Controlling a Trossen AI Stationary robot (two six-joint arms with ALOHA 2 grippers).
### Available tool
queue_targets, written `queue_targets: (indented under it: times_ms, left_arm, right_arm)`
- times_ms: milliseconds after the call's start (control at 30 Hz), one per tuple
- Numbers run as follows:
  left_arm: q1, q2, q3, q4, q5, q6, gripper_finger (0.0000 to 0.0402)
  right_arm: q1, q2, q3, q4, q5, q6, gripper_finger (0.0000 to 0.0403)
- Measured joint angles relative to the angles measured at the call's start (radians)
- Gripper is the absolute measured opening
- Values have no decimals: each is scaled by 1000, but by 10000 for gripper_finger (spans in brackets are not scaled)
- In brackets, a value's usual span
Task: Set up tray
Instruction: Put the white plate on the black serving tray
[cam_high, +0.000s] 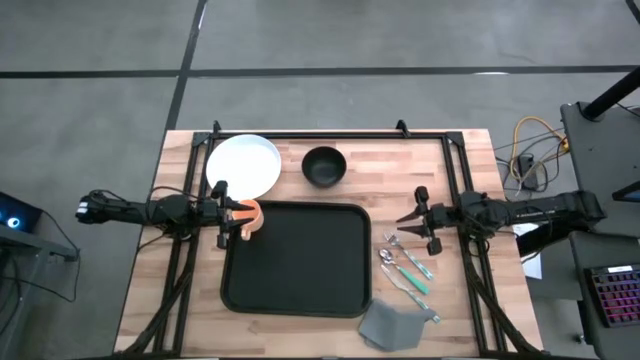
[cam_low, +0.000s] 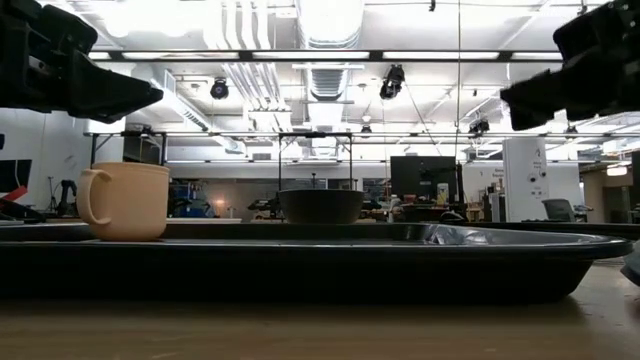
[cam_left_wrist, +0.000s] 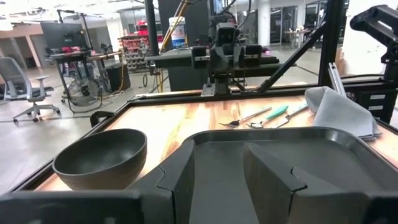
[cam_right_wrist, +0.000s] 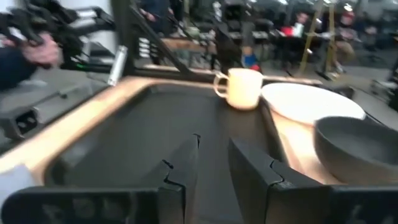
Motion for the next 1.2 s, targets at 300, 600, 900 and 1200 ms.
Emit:
queue_targets:
  times_ms: [300,600,900,1200]
  left_arm:
    - [0,0,1,4,-5,2,116]
    - [0,0,3,5,-118,24,116]
    - [0,8,66,-5,-132,18,117]
    - [0,114,164,-66,-249,-10,117]
  right_arm:
    - [0,-155,0,-235,68,0,86]
    - [0,-167,0,-268,69,-60,71]
    - [0,-100,0,-269,68,-51,68]
    - [0,-74,0,-269,68,-49,68]
